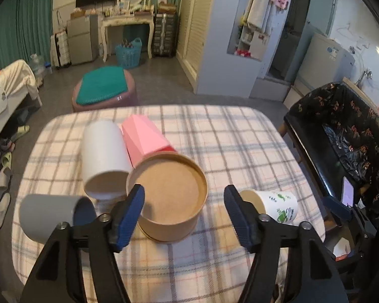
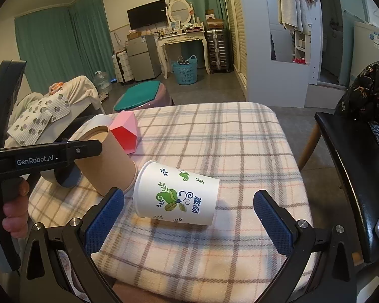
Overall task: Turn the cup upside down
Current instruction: 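Rotate the brown cup upright with the left tool and set it on the table, then open the left tool and withdraw it from the standing brown cup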
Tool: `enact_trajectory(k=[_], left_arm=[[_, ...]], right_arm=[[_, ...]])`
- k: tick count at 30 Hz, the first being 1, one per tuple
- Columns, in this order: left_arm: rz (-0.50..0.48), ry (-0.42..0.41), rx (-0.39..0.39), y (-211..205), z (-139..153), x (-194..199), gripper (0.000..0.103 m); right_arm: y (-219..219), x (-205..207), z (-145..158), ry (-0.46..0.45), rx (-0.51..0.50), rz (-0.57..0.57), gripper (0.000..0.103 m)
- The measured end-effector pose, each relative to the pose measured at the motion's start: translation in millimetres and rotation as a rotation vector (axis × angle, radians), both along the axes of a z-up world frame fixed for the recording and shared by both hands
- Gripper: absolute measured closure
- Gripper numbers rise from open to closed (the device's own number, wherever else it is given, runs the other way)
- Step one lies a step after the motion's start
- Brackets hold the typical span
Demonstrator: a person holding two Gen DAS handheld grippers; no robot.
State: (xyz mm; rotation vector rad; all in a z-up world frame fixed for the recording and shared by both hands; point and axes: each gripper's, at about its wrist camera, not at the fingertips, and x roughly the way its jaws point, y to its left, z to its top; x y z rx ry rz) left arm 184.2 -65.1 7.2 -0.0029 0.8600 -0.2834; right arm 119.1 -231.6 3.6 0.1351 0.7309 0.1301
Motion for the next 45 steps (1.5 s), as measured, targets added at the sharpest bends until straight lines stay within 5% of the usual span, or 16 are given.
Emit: enact_trajectory(k=[11,24,36,45], left_arm=[[0.047,-0.165,-0.017,30,40,-34,0.03],[0.1,-0.352,-0.082,64,63,-123,0.03],[0.136,-0.437,-0.083,75,28,-177,0.029],[0.231,-0.458,-0.005,83,-7,-182,0.012]], right_arm=[[9,-21,25,-0.076,-0.025,-0.007,0.0],[47,-84,72,-0.207,-0.102,0.033,0.0],[74,-126,57,-0.243,-0.156,0.064,0.0],[81,-116,34,-0.247,-0.15,0.057,0.0]])
